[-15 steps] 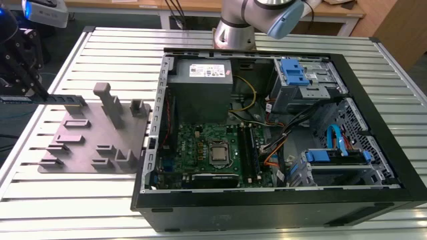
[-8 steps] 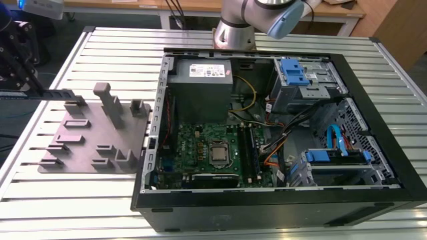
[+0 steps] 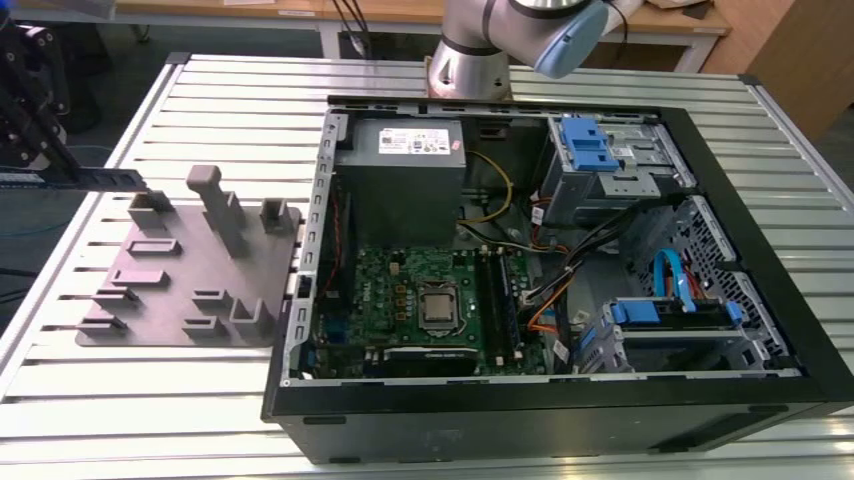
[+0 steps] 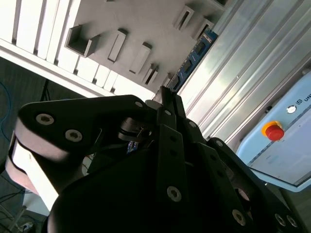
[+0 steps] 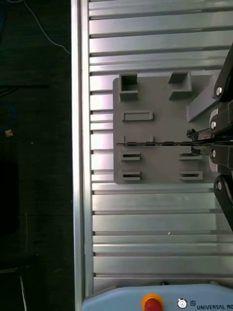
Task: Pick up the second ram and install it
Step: 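Pick up the second ram and move it above second insertion slot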
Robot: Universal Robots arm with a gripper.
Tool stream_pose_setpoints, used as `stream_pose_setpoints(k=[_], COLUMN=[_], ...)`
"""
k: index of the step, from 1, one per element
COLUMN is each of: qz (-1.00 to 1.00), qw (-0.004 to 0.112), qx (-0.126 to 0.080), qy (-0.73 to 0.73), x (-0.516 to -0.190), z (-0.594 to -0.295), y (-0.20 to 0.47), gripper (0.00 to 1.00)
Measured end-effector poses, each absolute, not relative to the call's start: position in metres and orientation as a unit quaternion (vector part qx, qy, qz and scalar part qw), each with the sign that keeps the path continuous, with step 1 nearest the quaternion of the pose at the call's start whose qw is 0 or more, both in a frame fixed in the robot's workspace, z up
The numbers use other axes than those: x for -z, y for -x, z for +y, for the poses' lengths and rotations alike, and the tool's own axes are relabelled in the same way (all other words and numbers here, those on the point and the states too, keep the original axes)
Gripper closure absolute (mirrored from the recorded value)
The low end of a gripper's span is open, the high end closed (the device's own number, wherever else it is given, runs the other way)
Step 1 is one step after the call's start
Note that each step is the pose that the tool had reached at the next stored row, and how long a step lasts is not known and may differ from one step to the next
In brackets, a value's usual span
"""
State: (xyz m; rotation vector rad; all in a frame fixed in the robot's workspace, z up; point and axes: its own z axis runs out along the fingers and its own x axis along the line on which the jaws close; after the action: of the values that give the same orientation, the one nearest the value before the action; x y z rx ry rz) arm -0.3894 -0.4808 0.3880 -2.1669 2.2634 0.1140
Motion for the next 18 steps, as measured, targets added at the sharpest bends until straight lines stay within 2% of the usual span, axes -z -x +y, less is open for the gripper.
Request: stream_pose_setpoints(k=[18], qz=[0.722], qw=[0.001], qx=[-0.038], qy=[0.691], x=[-0.388], z=[-0.481], y=[0.354], gripper=[0.89])
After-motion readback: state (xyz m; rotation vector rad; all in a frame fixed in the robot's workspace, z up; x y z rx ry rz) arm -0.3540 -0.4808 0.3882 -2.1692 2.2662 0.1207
